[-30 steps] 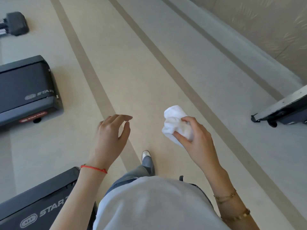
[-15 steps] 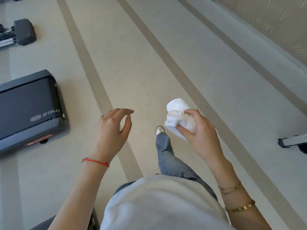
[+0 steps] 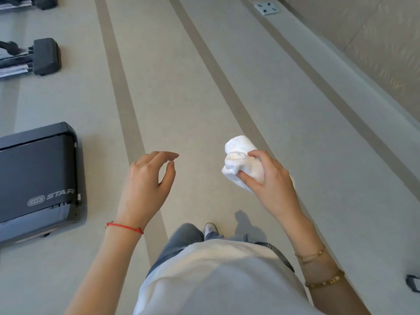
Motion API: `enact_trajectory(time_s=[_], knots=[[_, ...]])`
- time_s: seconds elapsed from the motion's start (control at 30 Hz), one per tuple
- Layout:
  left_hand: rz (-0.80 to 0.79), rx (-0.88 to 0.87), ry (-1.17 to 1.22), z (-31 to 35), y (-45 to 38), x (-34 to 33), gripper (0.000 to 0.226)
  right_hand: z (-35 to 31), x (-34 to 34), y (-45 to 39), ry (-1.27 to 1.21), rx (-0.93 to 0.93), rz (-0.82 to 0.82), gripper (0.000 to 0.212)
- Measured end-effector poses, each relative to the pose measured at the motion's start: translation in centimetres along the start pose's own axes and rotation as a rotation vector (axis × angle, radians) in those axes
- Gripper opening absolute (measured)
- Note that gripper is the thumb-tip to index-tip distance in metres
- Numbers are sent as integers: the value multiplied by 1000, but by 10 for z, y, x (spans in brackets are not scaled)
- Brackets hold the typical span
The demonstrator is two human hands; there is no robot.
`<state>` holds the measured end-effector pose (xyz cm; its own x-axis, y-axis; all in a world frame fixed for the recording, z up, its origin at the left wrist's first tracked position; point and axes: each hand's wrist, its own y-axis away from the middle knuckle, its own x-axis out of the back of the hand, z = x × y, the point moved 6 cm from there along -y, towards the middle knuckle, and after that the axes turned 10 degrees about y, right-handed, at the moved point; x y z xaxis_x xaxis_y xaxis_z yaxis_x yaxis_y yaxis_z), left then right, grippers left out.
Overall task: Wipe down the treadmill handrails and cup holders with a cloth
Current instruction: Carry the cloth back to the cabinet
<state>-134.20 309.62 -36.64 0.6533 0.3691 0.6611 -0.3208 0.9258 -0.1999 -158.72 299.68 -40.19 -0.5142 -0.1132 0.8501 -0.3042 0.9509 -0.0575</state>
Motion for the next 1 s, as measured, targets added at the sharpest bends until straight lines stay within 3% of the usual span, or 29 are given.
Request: enact_trajectory(time_s=[0.53, 0.77, 1.0], knots=[[62, 16, -33, -127, -352, 17, 21, -71, -93, -374, -21, 47, -60, 48], [33, 6, -58, -178, -519, 41, 21, -127, -110, -534, -9, 57, 46, 46], [-31, 23, -33, -222, -643, 36, 21, -137, -135, -660, -17, 32, 4, 47]])
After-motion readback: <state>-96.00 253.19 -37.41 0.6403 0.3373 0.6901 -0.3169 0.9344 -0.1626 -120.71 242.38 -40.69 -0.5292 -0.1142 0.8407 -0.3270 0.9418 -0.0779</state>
